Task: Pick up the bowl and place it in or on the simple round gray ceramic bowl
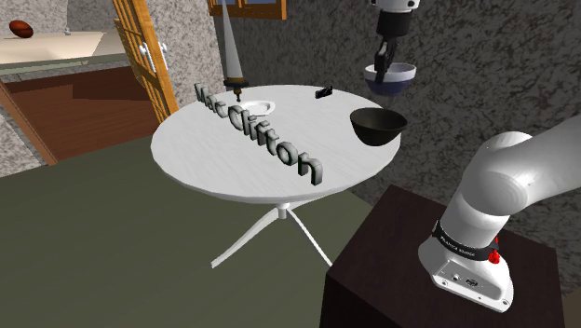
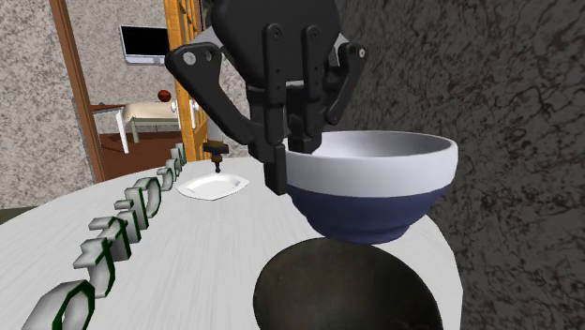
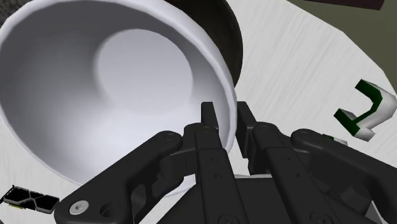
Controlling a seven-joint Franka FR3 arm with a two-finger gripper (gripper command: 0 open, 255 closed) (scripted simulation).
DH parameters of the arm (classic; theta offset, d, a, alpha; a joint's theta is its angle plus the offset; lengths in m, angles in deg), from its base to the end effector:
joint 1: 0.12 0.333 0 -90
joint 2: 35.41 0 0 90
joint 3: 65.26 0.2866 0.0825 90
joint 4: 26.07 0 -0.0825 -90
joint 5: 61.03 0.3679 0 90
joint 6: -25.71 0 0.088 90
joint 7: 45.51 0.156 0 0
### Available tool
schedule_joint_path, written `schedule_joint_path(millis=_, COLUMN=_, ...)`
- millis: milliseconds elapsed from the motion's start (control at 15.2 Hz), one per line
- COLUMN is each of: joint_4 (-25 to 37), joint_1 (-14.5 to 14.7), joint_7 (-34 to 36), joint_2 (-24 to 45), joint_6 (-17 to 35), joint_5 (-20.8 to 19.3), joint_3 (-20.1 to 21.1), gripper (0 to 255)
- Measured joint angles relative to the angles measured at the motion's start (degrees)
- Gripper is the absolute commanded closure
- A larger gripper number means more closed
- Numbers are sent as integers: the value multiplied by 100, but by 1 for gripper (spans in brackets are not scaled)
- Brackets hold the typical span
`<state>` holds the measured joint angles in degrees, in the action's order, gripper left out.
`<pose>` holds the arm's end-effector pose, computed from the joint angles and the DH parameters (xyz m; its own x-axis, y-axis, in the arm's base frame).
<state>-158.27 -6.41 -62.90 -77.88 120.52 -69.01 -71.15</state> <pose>0.3247 -0.0963 0.5354 0.9906 0.1228 0.0609 0.1169 -0.9888 0.0923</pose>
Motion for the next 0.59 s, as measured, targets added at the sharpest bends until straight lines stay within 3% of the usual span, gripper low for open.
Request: schedule_joint_path(millis=594, joint_4=-795, joint_1=-25, joint_7=39, joint_2=-164, joint_6=626, joint_5=-58, joint_3=-55, gripper=255)
